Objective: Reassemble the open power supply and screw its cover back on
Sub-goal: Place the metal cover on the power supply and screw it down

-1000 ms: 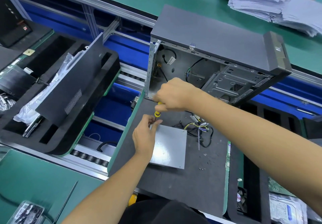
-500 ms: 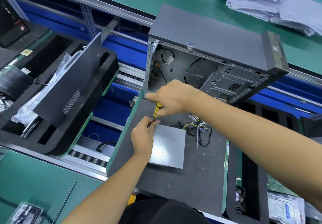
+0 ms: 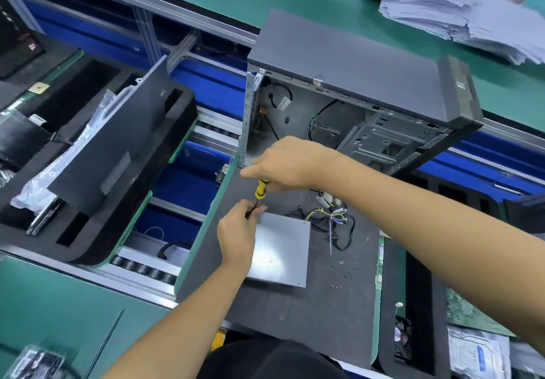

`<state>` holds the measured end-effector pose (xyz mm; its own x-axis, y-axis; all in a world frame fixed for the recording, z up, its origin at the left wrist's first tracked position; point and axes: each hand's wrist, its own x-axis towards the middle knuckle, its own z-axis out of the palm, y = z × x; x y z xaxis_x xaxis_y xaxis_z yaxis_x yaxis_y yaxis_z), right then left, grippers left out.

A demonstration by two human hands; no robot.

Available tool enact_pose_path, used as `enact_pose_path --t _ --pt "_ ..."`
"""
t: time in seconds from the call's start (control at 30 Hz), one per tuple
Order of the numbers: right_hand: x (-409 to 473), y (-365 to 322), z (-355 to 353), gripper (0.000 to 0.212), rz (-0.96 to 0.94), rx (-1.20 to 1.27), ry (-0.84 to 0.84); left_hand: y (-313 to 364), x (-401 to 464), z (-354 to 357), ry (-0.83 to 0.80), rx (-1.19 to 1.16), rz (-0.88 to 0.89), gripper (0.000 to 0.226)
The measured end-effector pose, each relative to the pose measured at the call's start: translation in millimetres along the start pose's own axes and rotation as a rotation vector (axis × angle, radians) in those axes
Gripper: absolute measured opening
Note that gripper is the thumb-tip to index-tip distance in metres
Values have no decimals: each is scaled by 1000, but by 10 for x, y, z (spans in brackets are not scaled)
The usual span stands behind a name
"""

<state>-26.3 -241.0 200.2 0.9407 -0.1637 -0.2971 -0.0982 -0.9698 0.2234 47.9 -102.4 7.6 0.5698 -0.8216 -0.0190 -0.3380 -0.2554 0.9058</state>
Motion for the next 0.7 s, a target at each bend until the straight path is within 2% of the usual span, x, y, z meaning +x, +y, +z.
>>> enact_pose_path --t 0.1,0.17,0.3,0.47,0.6,0.7 --pt "43 -20 24 27 153 -43 -10 16 -15 -6 -9 -16 -16 15" --pt "46 -33 84 30 177 -21 -14 4 -11 -1 -8 -12 -23 22" --pt "1 6 69 47 -19 40 21 0 -4 -1 15 39 9 31" --pt "-2 49 -18 33 -52 57 -35 -17 2 7 20 45 -3 32" --pt "56 73 -24 16 -41 38 -41 -16 8 11 -12 8 -29 21" --pt "61 27 24 18 -33 112 -26 5 -14 6 24 25 64 20"
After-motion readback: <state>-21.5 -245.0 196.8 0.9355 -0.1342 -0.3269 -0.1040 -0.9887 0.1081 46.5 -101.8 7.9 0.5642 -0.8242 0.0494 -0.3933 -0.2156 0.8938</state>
